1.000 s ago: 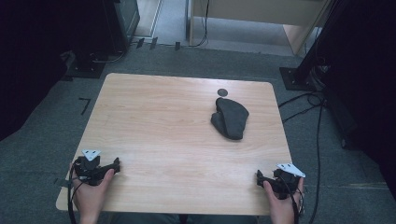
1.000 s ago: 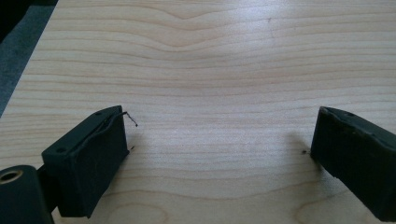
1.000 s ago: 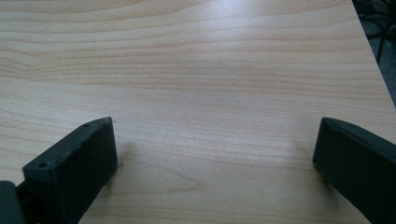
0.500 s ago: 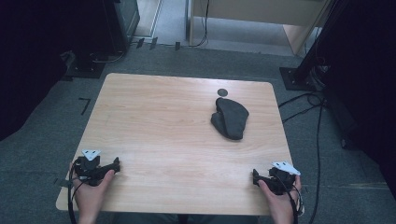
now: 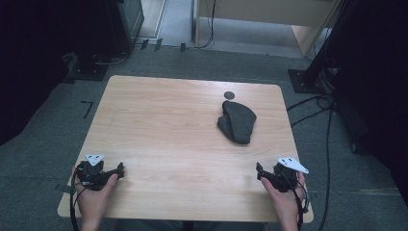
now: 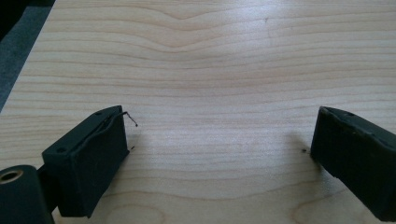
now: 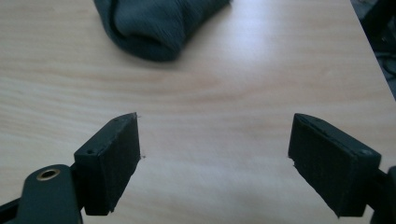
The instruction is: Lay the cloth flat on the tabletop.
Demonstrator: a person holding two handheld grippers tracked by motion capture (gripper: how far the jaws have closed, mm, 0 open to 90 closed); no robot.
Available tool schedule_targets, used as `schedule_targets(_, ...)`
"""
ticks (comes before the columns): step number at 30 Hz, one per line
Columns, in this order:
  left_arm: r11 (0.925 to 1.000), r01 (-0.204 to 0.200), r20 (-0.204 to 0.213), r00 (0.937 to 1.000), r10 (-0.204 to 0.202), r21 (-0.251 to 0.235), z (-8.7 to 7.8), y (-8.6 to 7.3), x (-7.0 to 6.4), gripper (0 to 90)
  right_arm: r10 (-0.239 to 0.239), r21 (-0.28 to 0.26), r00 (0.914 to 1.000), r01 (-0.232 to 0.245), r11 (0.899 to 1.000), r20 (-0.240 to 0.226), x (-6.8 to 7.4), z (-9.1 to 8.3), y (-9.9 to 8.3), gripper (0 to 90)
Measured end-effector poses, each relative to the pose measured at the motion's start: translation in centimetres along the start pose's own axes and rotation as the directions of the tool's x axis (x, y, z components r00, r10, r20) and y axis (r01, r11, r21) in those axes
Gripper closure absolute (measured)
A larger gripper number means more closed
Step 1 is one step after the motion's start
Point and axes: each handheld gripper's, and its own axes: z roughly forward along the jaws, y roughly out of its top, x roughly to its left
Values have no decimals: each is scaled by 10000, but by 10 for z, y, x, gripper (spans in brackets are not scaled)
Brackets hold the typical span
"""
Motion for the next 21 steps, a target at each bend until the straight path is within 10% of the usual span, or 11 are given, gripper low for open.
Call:
schedule_targets(8,9999,-169,152,9997,169,-13,-2,-2,-1,34,-639,-619,9975,618,9962,-317,25,19,37,196)
schedule_targets(21,9998,-182,153,9997,182,3,-1,-1,-2,33,-1204,-139,9897,1197,9927,-769,56,61,70,205)
